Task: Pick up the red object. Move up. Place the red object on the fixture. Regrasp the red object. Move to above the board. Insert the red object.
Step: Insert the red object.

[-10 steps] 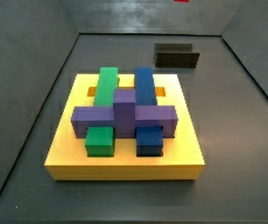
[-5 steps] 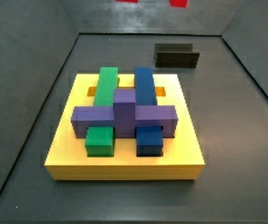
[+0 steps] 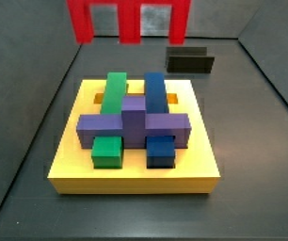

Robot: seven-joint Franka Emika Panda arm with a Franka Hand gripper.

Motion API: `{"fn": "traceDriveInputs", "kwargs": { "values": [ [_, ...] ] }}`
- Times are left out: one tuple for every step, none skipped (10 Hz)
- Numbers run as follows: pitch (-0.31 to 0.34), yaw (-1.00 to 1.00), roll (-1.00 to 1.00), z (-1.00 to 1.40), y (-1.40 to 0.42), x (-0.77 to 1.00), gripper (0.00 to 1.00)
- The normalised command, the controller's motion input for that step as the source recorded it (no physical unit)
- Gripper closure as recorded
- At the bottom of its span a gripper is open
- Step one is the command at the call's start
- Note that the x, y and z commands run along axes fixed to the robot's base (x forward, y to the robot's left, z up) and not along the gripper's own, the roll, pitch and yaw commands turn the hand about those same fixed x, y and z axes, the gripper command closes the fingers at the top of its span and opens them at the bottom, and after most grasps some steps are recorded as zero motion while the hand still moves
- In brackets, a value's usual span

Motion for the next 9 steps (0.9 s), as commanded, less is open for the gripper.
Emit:
{"fn": "traceDriveInputs", "kwargs": {
  "values": [
    [-0.230, 0.00, 0.00, -0.81, -0.01, -0.06, 1.00],
    [-0.179, -0.01, 0.00, -0.87, 0.00, 0.00, 1.00],
    [-0.060, -0.02, 0.00, -0.71, 0.00, 0.03, 1.00],
    [0.000, -0.05, 0.00, -0.61, 0.03, 0.10, 1.00],
    [-0.016, -0.04, 0.00, -0.52, 0.00, 0.10, 1.00],
    [0.000, -0.01, 0.01, -0.40, 0.00, 0.12, 1.00],
    [0.054, 0.00, 0.13, -0.21, -0.03, 0.25, 1.00],
    [0.000, 0.00, 0.09, -0.15, -0.03, 0.13, 1.00],
    [0.000, 0.01, 0.06, -0.09, -0.03, 0.16, 1.00]
  ]
}}
